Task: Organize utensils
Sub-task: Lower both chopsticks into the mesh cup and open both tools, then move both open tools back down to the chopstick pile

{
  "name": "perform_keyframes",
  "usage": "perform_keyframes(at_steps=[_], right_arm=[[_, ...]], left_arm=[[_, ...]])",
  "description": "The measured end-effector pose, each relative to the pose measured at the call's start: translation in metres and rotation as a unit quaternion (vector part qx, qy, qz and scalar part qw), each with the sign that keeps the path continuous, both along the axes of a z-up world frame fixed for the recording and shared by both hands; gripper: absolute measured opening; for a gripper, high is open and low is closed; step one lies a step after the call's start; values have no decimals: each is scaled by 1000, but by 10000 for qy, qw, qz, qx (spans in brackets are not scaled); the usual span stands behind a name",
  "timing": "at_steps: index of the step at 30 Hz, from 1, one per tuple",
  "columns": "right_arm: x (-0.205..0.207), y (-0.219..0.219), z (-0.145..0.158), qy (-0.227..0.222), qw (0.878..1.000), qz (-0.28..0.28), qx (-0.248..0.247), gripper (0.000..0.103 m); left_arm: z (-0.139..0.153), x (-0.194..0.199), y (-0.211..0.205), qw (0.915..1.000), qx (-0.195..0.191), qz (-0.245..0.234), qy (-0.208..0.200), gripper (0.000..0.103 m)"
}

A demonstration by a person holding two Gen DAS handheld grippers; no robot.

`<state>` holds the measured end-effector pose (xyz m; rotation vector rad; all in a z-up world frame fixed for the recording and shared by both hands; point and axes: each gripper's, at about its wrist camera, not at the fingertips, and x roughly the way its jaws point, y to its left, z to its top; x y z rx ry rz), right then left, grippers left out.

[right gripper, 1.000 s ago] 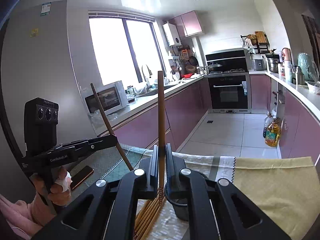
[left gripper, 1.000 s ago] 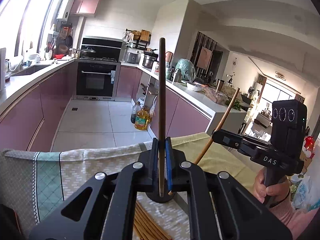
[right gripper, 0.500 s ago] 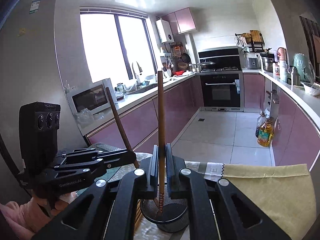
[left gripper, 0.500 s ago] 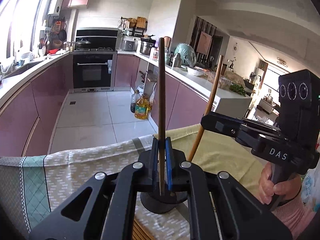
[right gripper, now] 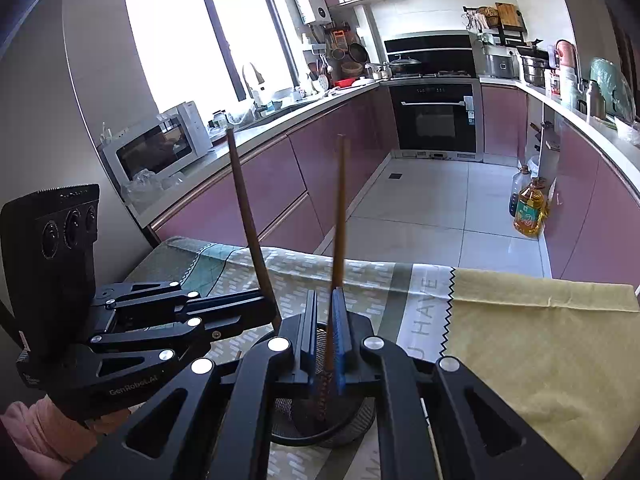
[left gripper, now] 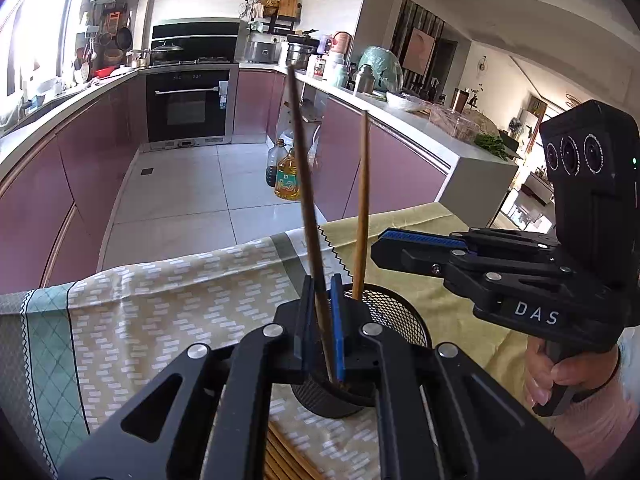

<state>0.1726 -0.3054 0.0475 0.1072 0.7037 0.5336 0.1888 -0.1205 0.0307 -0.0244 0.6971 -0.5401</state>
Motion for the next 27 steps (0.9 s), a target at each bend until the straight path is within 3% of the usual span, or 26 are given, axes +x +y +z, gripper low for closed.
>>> perform_keyframes(at_steps=[7,12,18,21,27], right_arm=[[1,5,1,-56,10000,-12,-26,10],[-17,0,6,-243,9997,-23,78,29],[-74,7,9,-632,9970,433,121,53],[-95,21,-5,-514,9962,701,-14,54],[-104,43,-56,165,9961,849,-161,55]], left_arm=[[-2,-3,4,9999,-4,83,-71,12],[1,-22,20,9990,-7,298,-336,35],[-6,-59,53,9975,160,472,-505,46],[-22,-73,65,9977,312,499,-325,48],[-67,-89,71,9963,651,524,211,49]])
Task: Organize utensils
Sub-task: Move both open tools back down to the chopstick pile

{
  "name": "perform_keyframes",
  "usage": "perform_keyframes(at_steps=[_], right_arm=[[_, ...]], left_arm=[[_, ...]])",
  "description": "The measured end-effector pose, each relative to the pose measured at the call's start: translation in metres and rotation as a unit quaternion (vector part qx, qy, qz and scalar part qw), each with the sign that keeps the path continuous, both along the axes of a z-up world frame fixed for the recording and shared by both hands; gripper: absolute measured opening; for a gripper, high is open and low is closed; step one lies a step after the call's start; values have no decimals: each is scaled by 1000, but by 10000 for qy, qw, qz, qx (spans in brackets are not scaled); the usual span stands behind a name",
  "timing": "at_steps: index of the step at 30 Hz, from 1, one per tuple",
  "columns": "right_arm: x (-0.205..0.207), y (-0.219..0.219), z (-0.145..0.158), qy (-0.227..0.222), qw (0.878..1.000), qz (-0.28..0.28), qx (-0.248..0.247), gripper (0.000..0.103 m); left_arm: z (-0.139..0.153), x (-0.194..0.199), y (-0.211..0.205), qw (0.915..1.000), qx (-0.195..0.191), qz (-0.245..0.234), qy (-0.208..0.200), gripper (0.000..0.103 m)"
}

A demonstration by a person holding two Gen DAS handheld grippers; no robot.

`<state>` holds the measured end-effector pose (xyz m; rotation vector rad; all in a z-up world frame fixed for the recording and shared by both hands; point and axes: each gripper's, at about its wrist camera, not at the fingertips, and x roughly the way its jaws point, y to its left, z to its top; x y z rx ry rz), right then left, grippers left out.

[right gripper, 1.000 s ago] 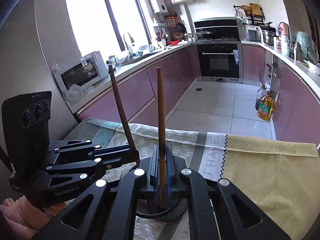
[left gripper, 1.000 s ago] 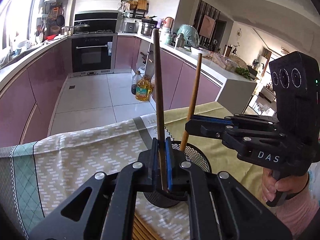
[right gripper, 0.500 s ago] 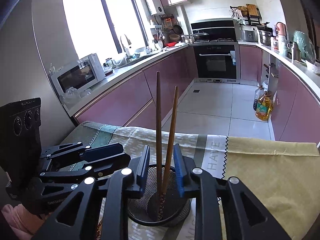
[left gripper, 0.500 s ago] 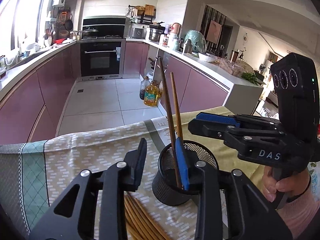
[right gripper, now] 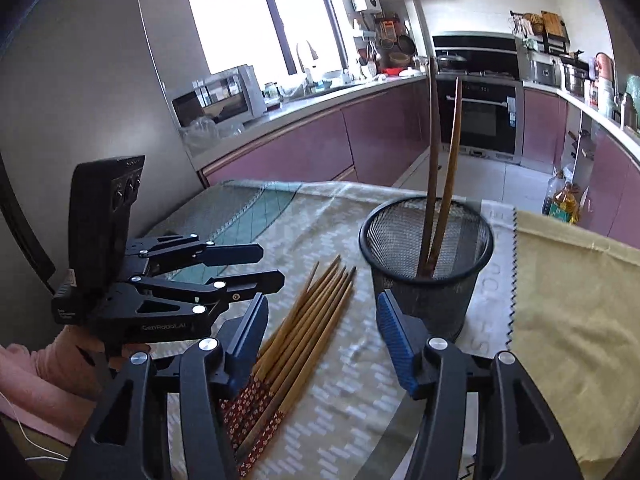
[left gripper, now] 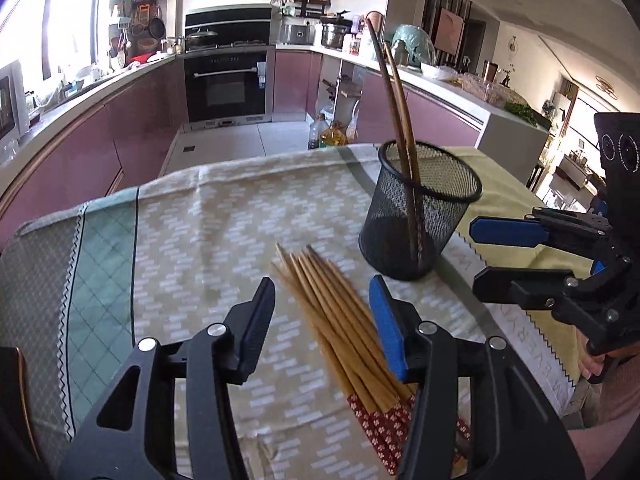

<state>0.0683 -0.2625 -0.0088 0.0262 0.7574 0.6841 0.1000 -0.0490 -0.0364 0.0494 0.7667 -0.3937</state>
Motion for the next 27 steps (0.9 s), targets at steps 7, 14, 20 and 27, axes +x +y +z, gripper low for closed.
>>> perform_keyframes(at_steps=[7,14,20,27], right_arm=[[-1,7,-35,441,9990,-110,-52,55],[-2,16,-47,585,9981,-139,-153,55],[-2,19,-50,637,9976,-144,-218,55],[0,25,-53,655,9972,-160,-337,53]], left_arm=[[-36,-8,-6,9993,133,-64,336,49],[-47,-9,-7,9986,93,-167,503,38],[-53,-8,1,9978,-20,-171,634,34],[-53,-6,13,9969,-178,-240,725,28]])
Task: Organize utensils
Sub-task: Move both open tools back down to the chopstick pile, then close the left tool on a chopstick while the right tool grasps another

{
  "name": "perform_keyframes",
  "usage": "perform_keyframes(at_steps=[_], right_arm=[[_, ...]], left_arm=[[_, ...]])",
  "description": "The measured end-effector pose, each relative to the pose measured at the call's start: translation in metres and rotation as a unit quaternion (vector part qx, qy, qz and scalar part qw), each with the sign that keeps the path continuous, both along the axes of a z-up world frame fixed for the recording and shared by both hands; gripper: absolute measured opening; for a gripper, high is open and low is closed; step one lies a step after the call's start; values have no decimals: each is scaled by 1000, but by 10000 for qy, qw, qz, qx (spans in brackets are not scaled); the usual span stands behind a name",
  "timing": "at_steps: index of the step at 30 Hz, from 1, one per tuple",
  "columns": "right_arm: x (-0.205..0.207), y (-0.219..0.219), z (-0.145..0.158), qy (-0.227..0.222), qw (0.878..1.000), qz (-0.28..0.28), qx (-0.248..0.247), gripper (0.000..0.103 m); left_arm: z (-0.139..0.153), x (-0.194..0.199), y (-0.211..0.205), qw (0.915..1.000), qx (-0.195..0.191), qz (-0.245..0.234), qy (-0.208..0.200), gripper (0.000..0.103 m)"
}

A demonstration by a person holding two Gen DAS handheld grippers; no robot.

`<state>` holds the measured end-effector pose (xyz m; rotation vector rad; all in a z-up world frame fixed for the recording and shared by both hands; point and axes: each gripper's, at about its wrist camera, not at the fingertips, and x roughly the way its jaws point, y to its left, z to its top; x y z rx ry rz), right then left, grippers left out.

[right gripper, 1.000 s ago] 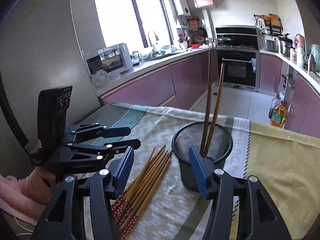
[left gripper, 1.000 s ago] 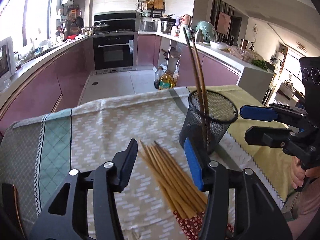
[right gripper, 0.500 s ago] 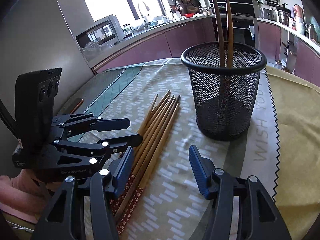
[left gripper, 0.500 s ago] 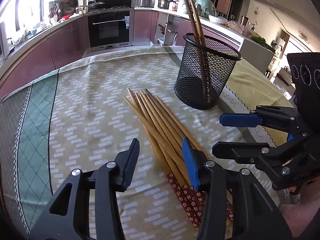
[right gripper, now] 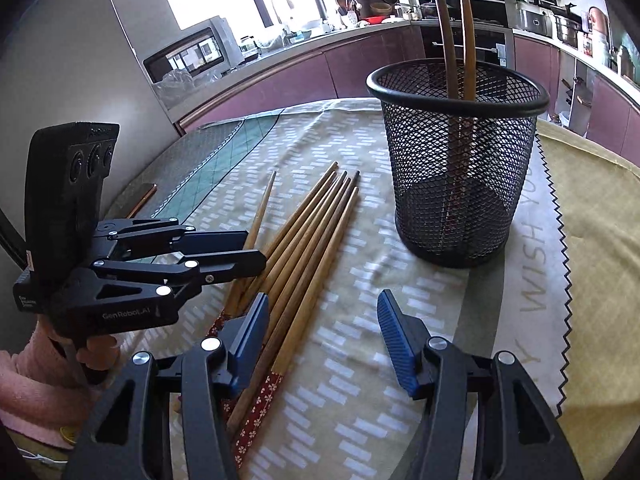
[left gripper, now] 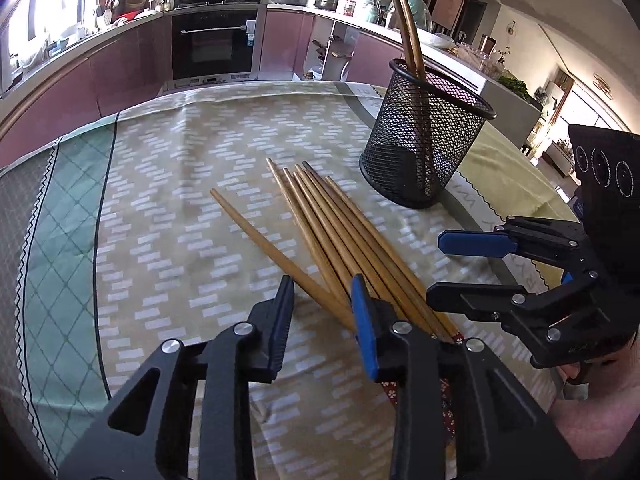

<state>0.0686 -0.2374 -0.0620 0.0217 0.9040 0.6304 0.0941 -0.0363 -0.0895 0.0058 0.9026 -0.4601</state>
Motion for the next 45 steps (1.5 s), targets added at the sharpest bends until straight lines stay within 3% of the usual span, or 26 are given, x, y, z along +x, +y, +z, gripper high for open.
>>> perform_keyframes(at_steps=[11,23,26,40,45], right_arm=[[6,9,-1,-30,9995,-22,-315,39],[10,19,-1,-111,9975,-100,-687,38],[9,21,-1,-176,9960,-116,-863,33],[19,30,-4,-233,9960,-211,-832,35],[20,27,-3,-209,9963,-270,-792,28]], left_arm=[[0,2,11,10000,-9,3,25,21],[0,2,22,9999,-88,79,70,21],[0,2,25,9998,-134,92,84,21],[-3,12,10,9988,452,177,-33,22],[-4,10,2,9972,704,202,-152,17]])
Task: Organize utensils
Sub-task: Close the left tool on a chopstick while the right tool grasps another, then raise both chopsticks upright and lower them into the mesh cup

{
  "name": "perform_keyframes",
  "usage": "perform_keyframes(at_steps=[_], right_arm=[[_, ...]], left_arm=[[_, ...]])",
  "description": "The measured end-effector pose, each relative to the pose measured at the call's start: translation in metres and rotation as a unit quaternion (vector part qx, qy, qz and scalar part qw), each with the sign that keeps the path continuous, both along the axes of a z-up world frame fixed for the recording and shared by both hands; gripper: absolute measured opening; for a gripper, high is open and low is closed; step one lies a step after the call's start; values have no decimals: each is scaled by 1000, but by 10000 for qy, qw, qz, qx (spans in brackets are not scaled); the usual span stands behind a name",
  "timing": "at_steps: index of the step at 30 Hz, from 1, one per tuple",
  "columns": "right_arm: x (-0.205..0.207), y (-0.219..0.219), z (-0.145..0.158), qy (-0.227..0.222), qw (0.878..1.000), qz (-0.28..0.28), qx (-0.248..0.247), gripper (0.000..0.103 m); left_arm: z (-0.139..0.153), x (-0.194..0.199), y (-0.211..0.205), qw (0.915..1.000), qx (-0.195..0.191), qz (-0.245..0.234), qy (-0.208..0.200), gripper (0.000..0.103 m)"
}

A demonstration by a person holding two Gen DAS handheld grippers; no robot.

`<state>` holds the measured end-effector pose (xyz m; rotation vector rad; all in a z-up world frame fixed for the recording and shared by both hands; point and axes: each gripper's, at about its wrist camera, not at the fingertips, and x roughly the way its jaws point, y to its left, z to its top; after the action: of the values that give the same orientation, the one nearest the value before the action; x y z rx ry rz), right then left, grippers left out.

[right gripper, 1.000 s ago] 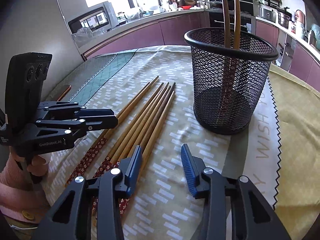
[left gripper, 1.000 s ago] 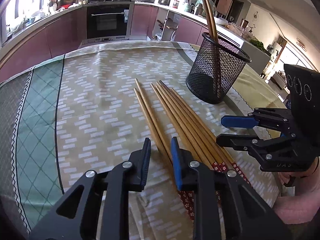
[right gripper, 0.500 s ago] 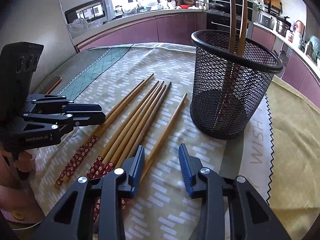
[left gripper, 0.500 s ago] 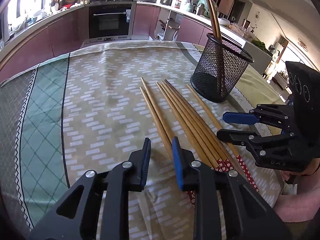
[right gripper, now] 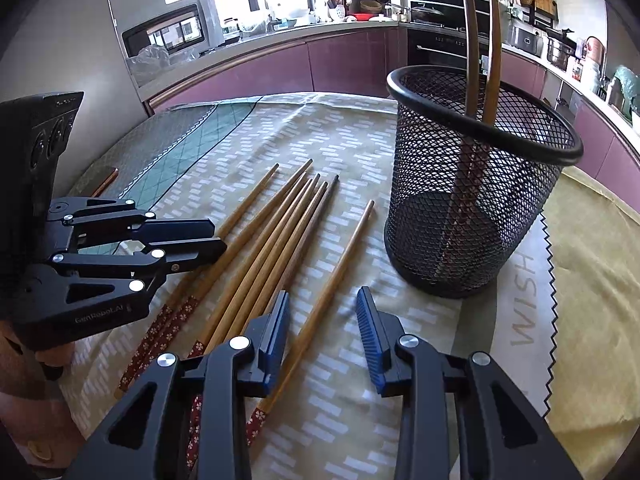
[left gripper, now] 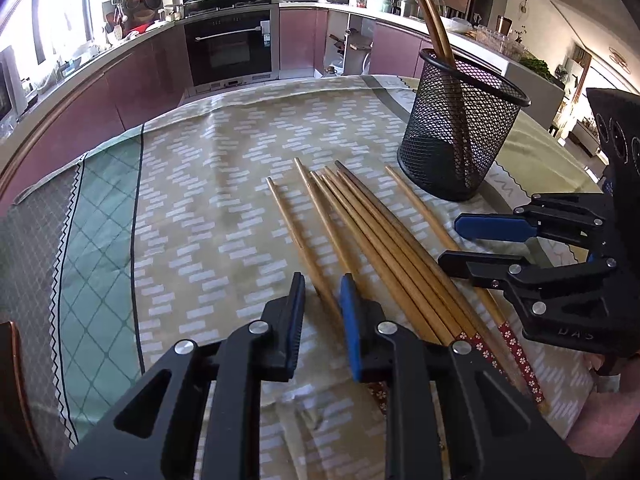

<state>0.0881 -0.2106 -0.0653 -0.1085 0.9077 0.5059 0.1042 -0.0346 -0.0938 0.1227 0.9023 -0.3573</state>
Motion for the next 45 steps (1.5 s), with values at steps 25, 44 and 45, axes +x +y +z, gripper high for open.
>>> perform_keyframes(at_steps=[25,44,45], right_arm=[[-7,-11,7,299,9969,468,561,6],[-7,-22,24,-12,9965,414,730,6],[-10,-27,30,-87,9958,412,809,6]], left_arm=[[6,-20,5,9987,-477,-95,135,8],[16,-8,4,9984,-549,-122,75,8],[22,-10,4,9979,-630,-165,15,8]])
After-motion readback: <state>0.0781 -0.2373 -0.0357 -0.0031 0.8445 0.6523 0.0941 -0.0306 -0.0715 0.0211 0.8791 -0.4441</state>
